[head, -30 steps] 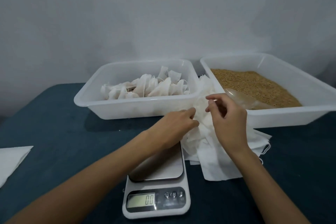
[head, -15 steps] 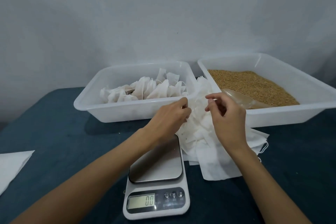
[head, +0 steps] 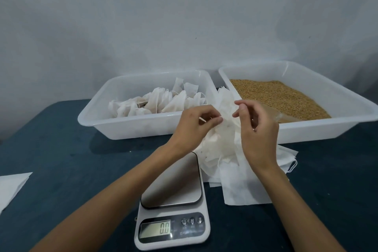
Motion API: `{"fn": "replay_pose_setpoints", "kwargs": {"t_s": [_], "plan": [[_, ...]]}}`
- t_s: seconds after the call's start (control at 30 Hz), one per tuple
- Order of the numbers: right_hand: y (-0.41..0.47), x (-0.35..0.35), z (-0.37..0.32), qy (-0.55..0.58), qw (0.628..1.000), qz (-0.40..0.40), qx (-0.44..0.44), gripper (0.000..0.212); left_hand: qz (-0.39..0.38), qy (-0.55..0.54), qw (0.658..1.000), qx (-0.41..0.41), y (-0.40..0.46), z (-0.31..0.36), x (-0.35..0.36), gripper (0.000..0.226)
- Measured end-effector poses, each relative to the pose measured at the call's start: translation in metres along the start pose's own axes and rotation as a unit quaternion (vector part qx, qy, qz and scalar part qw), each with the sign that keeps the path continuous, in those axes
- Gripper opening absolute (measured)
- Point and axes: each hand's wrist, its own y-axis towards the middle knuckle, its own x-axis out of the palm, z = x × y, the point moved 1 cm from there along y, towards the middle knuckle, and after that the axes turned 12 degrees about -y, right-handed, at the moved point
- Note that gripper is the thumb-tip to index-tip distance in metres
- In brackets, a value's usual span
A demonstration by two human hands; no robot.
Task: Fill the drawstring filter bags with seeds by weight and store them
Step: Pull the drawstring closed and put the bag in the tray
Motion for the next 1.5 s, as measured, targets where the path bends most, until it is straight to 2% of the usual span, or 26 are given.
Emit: {"fn": "replay_pose_setpoints", "kwargs": {"t_s": [0.23, 0.37, 0.47, 0.53, 0.6, 0.67, 0.7, 0.73, 0.83, 0.9, 1.07, 1.13, 1.23, 1.33, 1.43, 1.5], "plan": [[0.0, 0.0, -0.002, -0.006, 1.0, -0.011, -0.011, 0.02, 0.079, -0.086, 0.993, 0.008, 0.008, 0.012, 0.006, 0.01], [0.001, -0.002, 0.0, -0.014, 1.0, 0.001, -0.024, 0.025, 0.134, -0.193, 0.972, -0.023, 0.012, 0.018, 0.001, 0.007], [0.002, -0.002, 0.003, 0.032, 0.999, -0.015, 0.011, 0.024, 0.145, -0.237, 0.959, -0.05, 0.007, 0.018, -0.002, 0.009], [0.001, -0.001, 0.003, 0.037, 0.999, -0.015, 0.025, 0.027, 0.129, -0.241, 0.96, -0.067, 0.0, 0.016, 0.0, 0.011], [0.0, -0.002, 0.002, -0.034, 0.999, 0.028, -0.013, 0.029, 0.133, -0.218, 0.964, -0.066, -0.007, 0.014, 0.0, 0.009], [-0.002, -0.003, 0.0, -0.071, 0.993, 0.076, -0.055, 0.018, 0.161, -0.187, 0.968, -0.048, -0.012, 0.012, -0.002, 0.009], [-0.004, -0.002, -0.002, -0.05, 0.994, 0.069, -0.061, 0.011, 0.173, -0.174, 0.969, -0.039, -0.014, 0.012, -0.003, 0.009], [-0.005, 0.001, -0.005, -0.011, 0.998, 0.032, -0.051, 0.012, 0.178, -0.164, 0.97, -0.032, -0.018, 0.012, -0.003, 0.008], [-0.012, 0.009, -0.013, 0.108, 0.984, -0.14, 0.012, 0.021, 0.163, -0.134, 0.977, -0.028, -0.029, 0.015, 0.005, 0.007], [-0.014, 0.011, -0.016, 0.14, 0.974, -0.179, 0.021, 0.018, 0.161, -0.132, 0.978, -0.027, -0.036, 0.014, 0.009, 0.007], [-0.013, 0.012, -0.01, 0.169, 0.966, -0.185, 0.06, 0.016, 0.15, -0.111, 0.982, -0.007, -0.046, 0.012, 0.007, 0.009], [-0.015, 0.013, -0.011, 0.158, 0.971, -0.169, 0.06, 0.014, 0.158, -0.143, 0.977, -0.015, -0.049, 0.011, 0.004, 0.009], [-0.017, 0.013, -0.011, 0.098, 0.984, -0.147, 0.011, 0.02, 0.201, -0.179, 0.962, -0.036, -0.049, 0.008, -0.003, 0.014], [-0.02, 0.016, -0.012, 0.044, 0.987, -0.154, -0.03, 0.027, 0.17, -0.196, 0.965, -0.02, -0.05, 0.011, -0.004, 0.011], [-0.017, 0.014, -0.013, 0.112, 0.981, -0.154, 0.025, 0.034, 0.126, -0.206, 0.97, -0.005, -0.057, 0.015, -0.003, 0.005], [-0.013, 0.011, -0.013, 0.191, 0.963, -0.163, 0.093, 0.04, 0.169, -0.16, 0.972, 0.003, -0.061, 0.013, -0.009, 0.007]]}}
